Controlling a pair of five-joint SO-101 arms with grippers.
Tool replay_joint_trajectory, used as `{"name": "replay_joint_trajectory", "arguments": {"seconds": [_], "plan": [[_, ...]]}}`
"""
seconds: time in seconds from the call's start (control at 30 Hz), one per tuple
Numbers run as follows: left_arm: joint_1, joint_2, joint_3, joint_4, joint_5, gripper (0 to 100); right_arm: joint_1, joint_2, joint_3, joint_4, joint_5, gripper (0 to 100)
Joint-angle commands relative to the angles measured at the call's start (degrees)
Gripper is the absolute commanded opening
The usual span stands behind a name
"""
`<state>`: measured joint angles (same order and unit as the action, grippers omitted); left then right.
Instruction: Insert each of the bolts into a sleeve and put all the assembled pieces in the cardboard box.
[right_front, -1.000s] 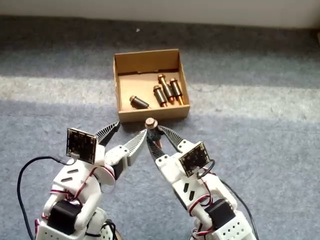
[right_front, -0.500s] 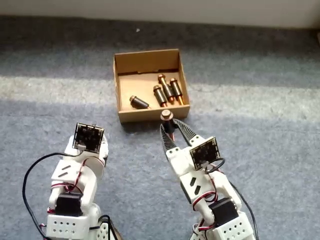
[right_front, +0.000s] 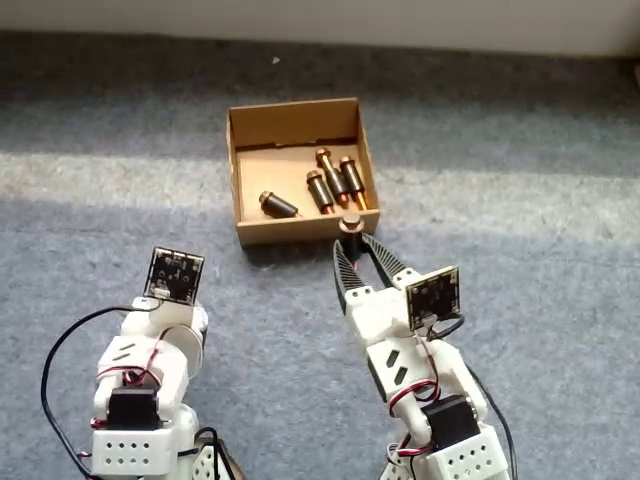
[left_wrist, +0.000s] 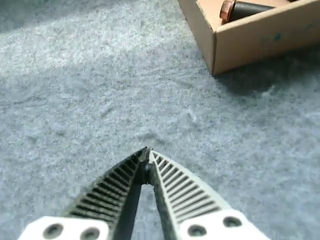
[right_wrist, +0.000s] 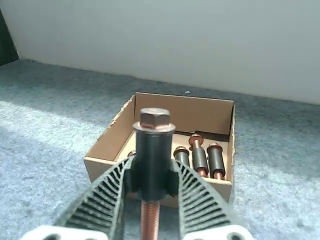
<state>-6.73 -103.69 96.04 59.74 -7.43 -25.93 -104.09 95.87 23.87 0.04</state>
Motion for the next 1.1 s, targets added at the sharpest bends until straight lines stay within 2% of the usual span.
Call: {"name": "replay_joint_trajectory", "arguments": {"seconds": [0.0,0.1,0.3,0.43,0.63,1.07], "plan": [[-0.4,-0.5,1.0,10.4,-0.6,1,1.9,-1.1,6.5,0.0,-0.7,0.5],[-0.4,-0.5,1.0,15.9,-0.6,1,2.9,-1.1,3.6,0.0,-0.8,0.5],[-0.4,-0.5,1.0,16.3,-0.4,1,2.9,-0.7,-2.0,0.1,-0.8,0.5],[-0.4,-0.5,0.9,16.3,-0.4,1,2.6,5.1,-7.3,-0.1,-0.6,0.5],[-0.4,-0.5,0.9,16.3,-0.4,1,2.6,25.6,-20.2,-5.7,-0.5,0.5],[-0.5,-0.5,0.9,16.4,-0.4,1,2.6,76.0,-42.9,-31.9,-0.5,0.5]]}}
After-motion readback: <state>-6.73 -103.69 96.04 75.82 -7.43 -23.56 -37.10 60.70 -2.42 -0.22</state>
